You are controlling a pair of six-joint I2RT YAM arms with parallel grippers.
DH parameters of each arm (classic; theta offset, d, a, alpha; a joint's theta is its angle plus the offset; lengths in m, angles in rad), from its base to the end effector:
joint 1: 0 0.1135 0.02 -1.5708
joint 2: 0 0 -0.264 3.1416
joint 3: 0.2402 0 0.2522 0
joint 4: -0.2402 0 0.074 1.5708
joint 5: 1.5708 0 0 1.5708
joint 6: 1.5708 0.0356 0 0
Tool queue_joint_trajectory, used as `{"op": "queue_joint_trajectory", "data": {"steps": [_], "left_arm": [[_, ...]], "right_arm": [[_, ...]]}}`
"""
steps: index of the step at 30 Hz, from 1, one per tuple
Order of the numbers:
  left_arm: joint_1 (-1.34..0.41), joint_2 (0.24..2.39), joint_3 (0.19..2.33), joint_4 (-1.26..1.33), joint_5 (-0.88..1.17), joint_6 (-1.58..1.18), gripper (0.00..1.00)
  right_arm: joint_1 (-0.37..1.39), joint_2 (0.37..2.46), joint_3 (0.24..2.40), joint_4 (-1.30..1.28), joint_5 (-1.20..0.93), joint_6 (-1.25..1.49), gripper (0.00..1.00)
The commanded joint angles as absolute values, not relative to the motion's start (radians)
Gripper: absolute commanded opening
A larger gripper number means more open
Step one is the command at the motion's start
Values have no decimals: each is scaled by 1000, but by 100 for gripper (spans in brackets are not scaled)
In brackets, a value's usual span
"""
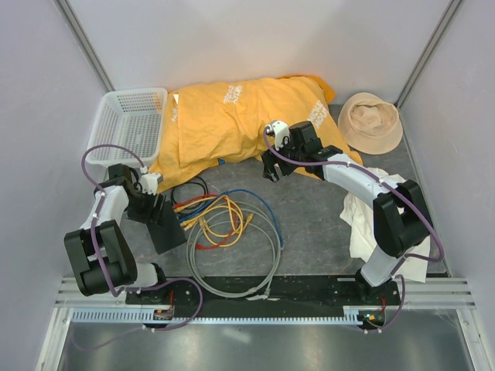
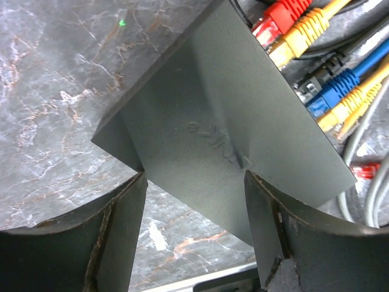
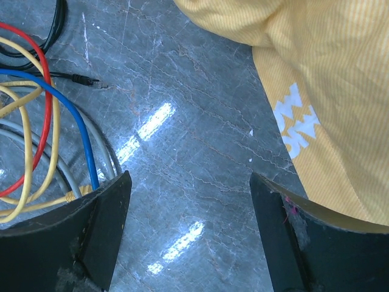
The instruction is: Pull the plug from the switch port
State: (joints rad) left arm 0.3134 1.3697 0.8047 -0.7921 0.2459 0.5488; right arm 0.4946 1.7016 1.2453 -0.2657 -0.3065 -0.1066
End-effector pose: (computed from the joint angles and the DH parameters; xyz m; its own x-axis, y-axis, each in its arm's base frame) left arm 0.2208 0.0624 0.1856 -0.9235 0.2326 -0.3050 0.2718 0.9579 -0.0923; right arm 0.3309 0.1907 0.2498 -0.5090 -0.3898 -0.7674 -0.7100 0.6941 0.1184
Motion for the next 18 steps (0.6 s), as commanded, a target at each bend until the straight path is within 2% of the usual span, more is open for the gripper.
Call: {"op": "queue_joint_trajectory", "data": {"steps": [1,10,18], "left_arm": [[337,1324,865,-883,308,547,74],[514,1307,859,-965,212,733,75],[497,1533,929,-1060,429,802,75]], "right_arm": [[495,1672,1259,-252,-316,-120,88],[497,1710,1275,-238,-334,-98,89],[497,1741,1301,-242,-342,-89,89]]}}
